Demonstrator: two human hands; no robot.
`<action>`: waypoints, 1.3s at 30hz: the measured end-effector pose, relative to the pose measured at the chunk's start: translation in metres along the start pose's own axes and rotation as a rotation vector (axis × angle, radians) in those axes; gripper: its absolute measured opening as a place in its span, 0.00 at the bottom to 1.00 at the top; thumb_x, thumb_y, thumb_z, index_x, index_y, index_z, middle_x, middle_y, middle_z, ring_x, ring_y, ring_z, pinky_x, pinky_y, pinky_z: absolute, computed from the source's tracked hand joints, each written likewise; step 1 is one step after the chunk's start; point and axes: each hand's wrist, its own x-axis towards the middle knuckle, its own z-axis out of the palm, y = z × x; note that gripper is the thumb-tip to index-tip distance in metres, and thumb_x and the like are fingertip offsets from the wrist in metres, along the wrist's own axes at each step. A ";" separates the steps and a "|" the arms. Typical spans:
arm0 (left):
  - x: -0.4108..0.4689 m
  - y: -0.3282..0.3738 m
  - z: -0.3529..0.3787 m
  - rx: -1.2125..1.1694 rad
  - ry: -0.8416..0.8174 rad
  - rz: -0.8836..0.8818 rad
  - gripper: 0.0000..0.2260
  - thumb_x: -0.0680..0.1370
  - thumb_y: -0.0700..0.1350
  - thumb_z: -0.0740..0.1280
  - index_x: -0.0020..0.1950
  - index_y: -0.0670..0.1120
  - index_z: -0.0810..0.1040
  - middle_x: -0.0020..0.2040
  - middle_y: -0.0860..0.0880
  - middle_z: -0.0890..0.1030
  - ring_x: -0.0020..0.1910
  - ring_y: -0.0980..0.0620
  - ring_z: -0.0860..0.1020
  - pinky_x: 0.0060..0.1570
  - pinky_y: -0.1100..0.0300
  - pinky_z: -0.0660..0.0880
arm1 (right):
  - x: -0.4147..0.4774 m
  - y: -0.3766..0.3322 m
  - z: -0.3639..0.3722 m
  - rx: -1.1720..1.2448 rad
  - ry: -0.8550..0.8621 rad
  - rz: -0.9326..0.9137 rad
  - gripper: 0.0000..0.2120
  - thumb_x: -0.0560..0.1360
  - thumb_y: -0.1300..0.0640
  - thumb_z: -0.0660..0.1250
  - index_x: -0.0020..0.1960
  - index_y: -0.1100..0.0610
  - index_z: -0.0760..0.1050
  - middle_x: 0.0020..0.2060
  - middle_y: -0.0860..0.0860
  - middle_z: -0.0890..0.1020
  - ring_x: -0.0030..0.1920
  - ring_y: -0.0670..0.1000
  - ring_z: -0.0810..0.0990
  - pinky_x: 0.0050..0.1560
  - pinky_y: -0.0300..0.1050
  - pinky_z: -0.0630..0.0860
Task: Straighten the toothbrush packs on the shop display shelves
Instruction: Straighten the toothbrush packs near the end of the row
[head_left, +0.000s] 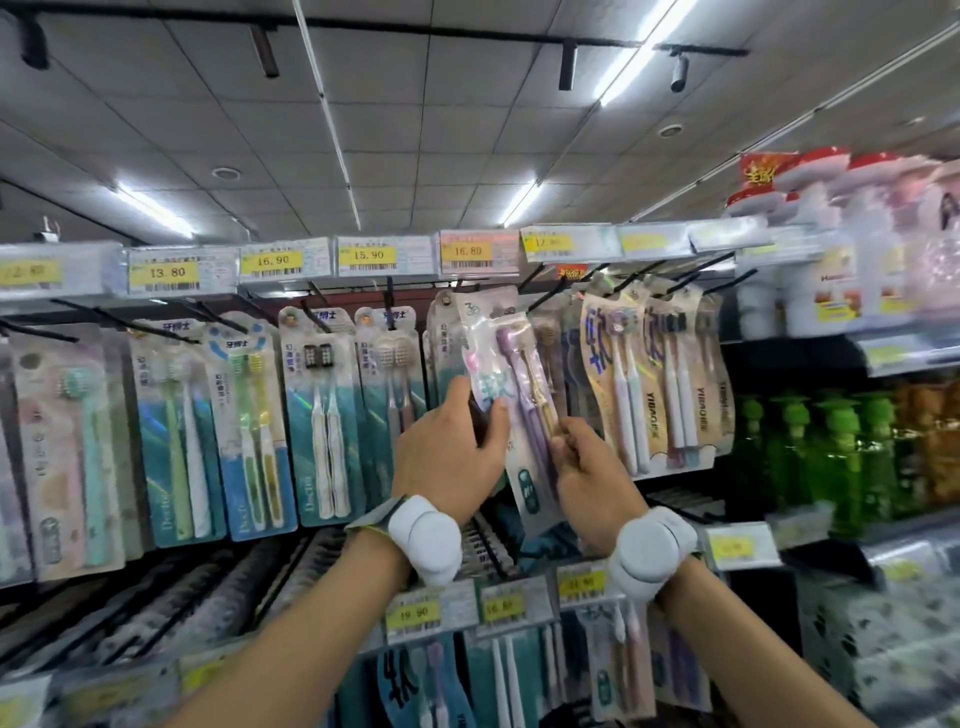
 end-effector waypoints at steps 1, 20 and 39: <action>0.004 0.002 0.002 0.012 -0.012 -0.016 0.15 0.83 0.59 0.58 0.48 0.48 0.66 0.29 0.50 0.72 0.27 0.47 0.73 0.30 0.50 0.73 | 0.002 0.001 -0.003 -0.009 0.015 0.005 0.09 0.84 0.58 0.54 0.46 0.55 0.67 0.33 0.49 0.69 0.33 0.49 0.65 0.38 0.46 0.65; 0.036 0.030 0.027 0.049 -0.069 -0.144 0.16 0.83 0.58 0.57 0.60 0.47 0.71 0.38 0.46 0.80 0.37 0.42 0.79 0.38 0.48 0.78 | 0.028 0.009 -0.028 0.010 0.054 0.093 0.08 0.83 0.61 0.55 0.53 0.66 0.70 0.40 0.58 0.72 0.39 0.53 0.70 0.36 0.44 0.66; 0.057 0.027 0.051 -0.047 -0.123 -0.207 0.14 0.82 0.52 0.60 0.60 0.43 0.73 0.46 0.41 0.82 0.43 0.38 0.81 0.46 0.45 0.80 | 0.030 0.006 -0.033 -0.171 0.048 0.246 0.10 0.80 0.53 0.58 0.52 0.58 0.74 0.42 0.58 0.82 0.44 0.61 0.81 0.46 0.53 0.78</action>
